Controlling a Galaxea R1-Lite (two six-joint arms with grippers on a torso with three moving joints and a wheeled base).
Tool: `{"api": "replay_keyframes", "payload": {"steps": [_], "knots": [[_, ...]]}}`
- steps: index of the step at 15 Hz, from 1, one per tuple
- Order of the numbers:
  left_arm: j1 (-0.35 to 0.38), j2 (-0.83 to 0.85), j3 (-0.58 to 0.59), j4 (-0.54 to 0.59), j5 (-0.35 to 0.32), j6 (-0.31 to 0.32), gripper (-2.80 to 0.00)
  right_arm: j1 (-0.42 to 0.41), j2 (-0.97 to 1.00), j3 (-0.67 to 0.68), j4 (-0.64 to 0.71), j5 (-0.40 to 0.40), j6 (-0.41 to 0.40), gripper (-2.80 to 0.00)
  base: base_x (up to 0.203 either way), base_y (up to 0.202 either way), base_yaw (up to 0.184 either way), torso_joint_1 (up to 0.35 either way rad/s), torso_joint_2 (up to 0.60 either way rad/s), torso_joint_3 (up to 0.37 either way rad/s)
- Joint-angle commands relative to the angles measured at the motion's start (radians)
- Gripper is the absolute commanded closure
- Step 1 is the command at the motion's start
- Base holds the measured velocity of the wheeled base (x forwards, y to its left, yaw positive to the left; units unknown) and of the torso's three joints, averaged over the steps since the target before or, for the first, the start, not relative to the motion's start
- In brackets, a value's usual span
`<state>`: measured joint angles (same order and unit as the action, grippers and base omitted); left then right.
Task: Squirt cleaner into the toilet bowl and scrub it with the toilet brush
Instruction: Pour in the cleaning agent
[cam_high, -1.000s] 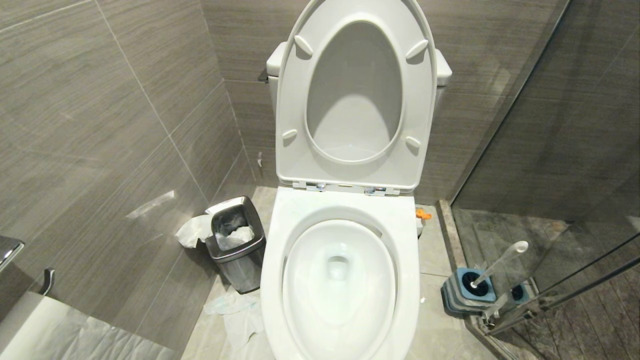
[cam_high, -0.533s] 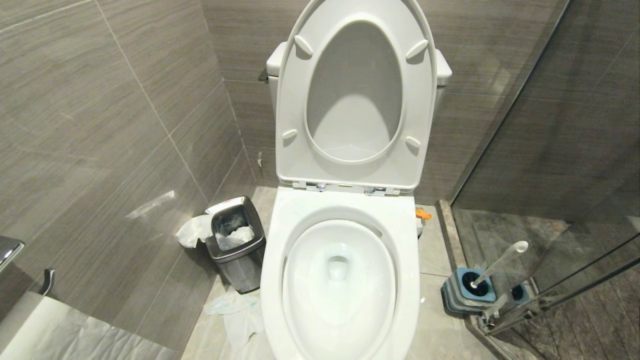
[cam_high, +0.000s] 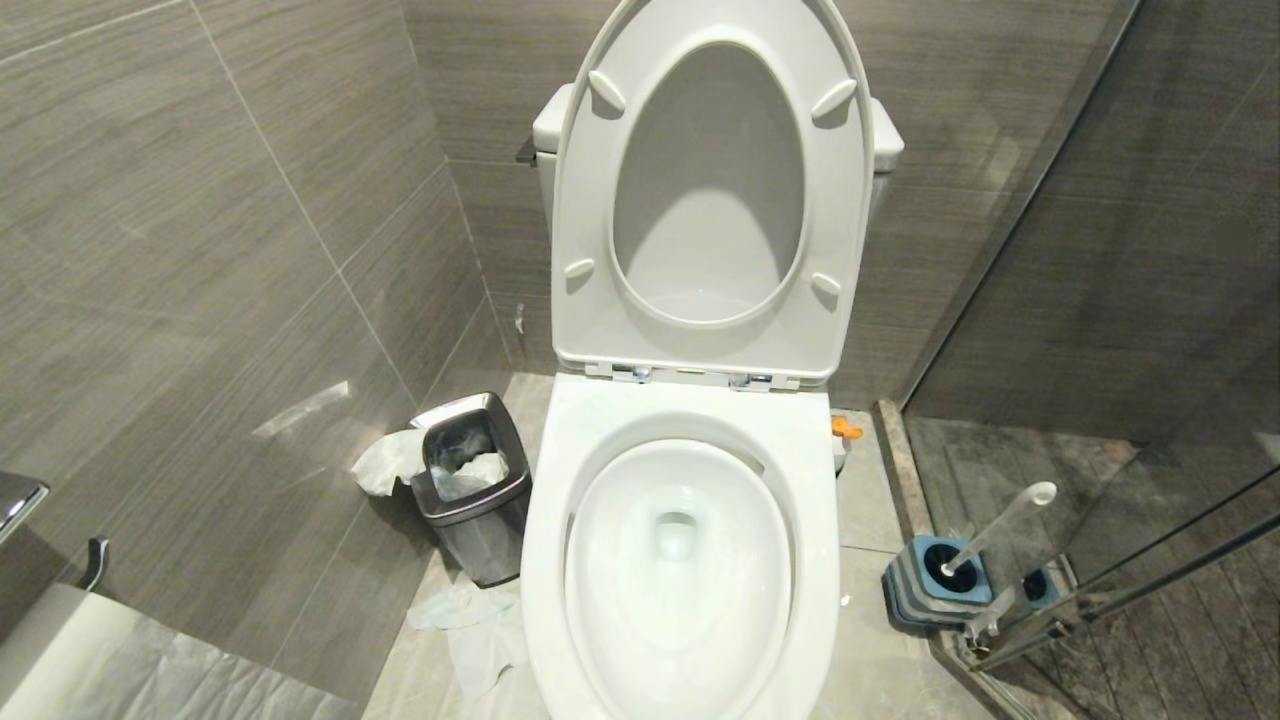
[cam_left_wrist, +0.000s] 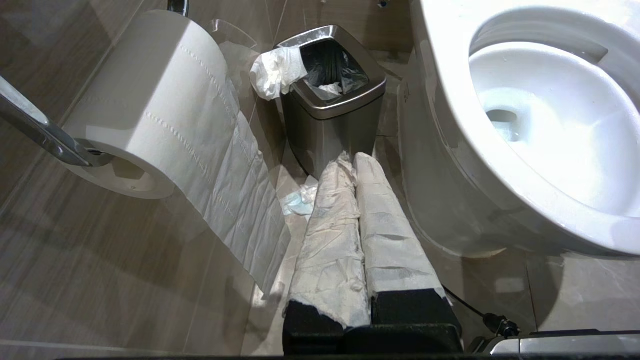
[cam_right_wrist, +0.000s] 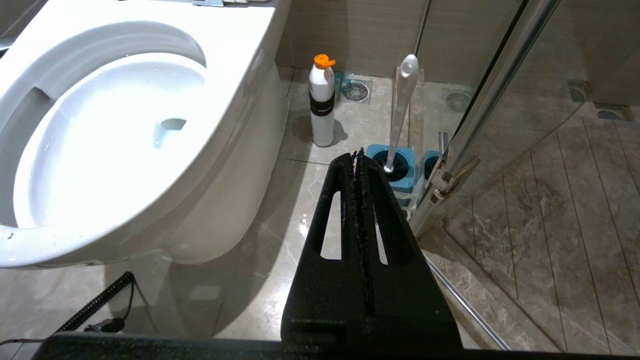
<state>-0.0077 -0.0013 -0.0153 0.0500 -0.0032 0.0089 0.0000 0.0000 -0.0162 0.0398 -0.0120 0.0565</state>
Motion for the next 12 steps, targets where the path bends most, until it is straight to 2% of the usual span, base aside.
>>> {"api": "replay_keyframes", "payload": {"steps": [1,5,12], "knots": [[0.0,0.001,0.0,0.001,0.0,0.0,0.0,0.0,0.0,-0.001,0.0,0.0,0.0,0.0,0.0,0.0,0.0,0.0,0.0,0.0],[0.0,0.001,-0.002,0.002,0.0,0.0,0.0,0.0,-0.001,-0.001,0.0,0.0,0.0,0.0,0.0,0.0,0.0,0.001,0.0,-0.013],[0.0,0.001,-0.002,0.002,0.0,0.0,0.0,0.0,-0.002,-0.001,0.002,0.0,0.0,0.0,0.0,0.0,0.0,0.001,0.0,-0.172]]}}
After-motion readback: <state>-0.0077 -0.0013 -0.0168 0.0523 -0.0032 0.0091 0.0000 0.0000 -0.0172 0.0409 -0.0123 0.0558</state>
